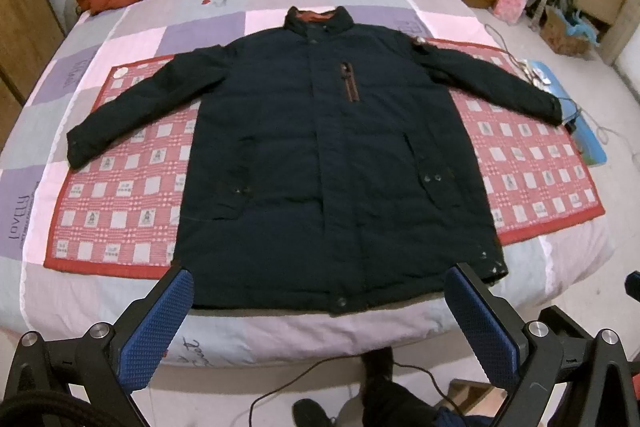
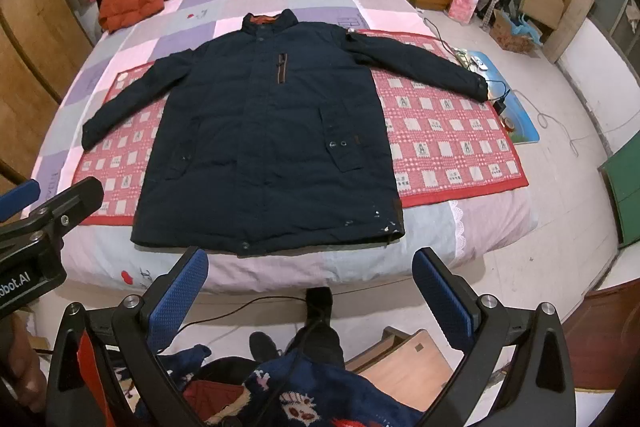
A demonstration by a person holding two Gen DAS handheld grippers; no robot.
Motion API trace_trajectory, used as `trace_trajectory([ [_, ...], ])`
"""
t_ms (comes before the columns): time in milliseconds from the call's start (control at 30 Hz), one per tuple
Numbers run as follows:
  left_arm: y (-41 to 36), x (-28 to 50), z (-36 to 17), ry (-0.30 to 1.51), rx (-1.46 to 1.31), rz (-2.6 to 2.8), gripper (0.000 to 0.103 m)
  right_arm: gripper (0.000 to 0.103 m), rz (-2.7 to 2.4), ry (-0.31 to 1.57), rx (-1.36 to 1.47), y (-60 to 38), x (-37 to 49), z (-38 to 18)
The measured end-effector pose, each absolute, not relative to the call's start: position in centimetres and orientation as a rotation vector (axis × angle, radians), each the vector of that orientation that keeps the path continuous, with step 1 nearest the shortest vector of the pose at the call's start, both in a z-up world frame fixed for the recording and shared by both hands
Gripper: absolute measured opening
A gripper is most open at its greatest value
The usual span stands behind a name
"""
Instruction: Fold large clothes
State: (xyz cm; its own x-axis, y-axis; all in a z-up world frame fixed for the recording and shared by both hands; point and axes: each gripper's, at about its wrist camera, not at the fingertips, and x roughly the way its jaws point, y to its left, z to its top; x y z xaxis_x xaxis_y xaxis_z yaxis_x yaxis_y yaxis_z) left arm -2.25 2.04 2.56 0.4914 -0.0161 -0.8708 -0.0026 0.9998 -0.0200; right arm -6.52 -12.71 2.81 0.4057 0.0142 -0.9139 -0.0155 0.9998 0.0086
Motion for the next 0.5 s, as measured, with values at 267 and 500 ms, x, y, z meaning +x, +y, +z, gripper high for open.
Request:
trace_trajectory([
  [267, 2.7, -2.0, 2.7, 1.056, -0.025, -0.006, 0.103, 0.103, 0.019, 1.151, -0.001, -12.5, -6.6, 2.8],
  [500, 4.0, -1.2, 2.5, 1.061, -0.042, 0.005, 0.103, 0.103, 0.024, 1.157, -0.008, -11.1, -6.1, 3.1],
])
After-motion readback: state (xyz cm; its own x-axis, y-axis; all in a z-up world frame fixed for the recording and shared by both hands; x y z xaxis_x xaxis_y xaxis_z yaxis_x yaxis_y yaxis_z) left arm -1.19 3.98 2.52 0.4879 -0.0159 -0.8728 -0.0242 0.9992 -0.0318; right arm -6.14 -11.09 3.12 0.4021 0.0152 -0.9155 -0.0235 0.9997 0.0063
